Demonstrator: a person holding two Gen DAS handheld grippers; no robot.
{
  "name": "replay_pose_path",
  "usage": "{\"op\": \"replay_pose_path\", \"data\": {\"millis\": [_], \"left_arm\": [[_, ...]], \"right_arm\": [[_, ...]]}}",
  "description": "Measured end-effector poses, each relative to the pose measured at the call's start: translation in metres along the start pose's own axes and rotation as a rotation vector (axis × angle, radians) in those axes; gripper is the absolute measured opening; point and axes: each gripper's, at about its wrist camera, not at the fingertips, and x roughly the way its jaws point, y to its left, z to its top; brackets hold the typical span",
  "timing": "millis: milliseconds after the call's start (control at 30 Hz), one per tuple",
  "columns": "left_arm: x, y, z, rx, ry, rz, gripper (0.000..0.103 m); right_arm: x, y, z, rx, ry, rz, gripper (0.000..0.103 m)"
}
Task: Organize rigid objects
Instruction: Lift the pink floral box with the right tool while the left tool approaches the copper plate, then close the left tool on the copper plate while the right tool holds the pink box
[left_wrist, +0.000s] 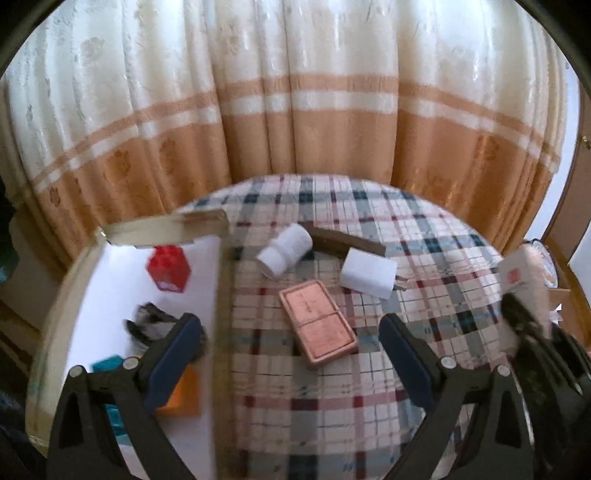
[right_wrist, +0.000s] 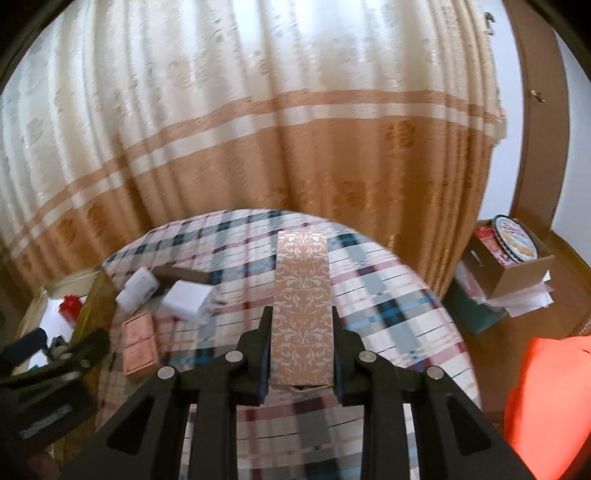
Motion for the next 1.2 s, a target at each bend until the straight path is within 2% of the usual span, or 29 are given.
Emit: {"op": "replay_pose_path", "data": {"millis": [133, 233, 367, 433, 667, 767, 900, 1200], "left_arm": [[0.026, -0.013, 0.001, -0.047, 0.086, -0.010, 0.094], [0.037, -0.025, 0.001, -0.031, 0.114, 0.001, 0.094], [0.054, -0.026, 0.000, -0.058, 0.168, 0.008, 0.094], [0.057, -0.027, 0.000, -0.052, 0.167, 0.042, 0.093], [0.068, -0.037, 0.001, -0.027, 0.174, 0.091, 0.095], [0.068, -0.044, 0.004, -0.022, 0.183, 0.028, 0.092], [0.070, -0.046, 0.000, -0.055, 0.187, 0.049, 0.092], [0.075, -0.036, -0.001, -0.116, 0.177, 0.022, 0.095]], "right_arm": [[0.002, -0.009, 0.001, 0.025, 0.000, 0.007, 0.028], [0.003, -0.010, 0.001, 0.031, 0.003, 0.013, 0.028], [0.004, -0.007, 0.000, 0.022, 0.010, 0.021, 0.028], [0.005, -0.009, 0.000, 0.027, 0.016, 0.028, 0.028], [0.010, -0.009, -0.002, 0.032, 0.041, 0.032, 0.028], [0.011, -0.011, -0.003, 0.042, 0.048, 0.037, 0.028], [0.012, -0.015, -0.005, 0.063, 0.059, 0.040, 0.028], [0.011, -0.015, -0.005, 0.047, 0.062, 0.039, 0.028]]}}
